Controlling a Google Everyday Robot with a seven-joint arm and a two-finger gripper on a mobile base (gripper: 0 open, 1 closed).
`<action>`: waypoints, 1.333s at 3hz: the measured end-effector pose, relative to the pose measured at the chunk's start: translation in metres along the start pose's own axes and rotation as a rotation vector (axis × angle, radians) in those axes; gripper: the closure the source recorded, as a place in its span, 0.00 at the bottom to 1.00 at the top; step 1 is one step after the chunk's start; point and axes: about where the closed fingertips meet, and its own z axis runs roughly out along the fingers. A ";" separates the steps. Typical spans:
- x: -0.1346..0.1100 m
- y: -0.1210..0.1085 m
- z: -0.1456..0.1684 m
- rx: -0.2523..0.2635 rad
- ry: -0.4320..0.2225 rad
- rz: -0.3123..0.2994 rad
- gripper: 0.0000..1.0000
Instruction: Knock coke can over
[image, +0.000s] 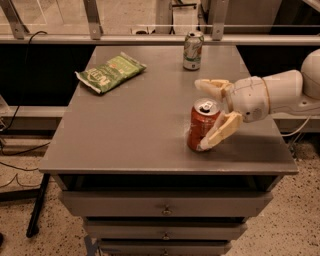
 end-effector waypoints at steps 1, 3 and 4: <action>0.001 -0.010 0.015 -0.027 -0.063 -0.016 0.00; -0.061 -0.034 0.052 -0.073 -0.117 -0.094 0.00; -0.095 -0.036 0.079 -0.100 -0.120 -0.095 0.00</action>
Offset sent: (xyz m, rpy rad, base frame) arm 0.0383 0.0618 0.0280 0.1337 -0.0716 0.1376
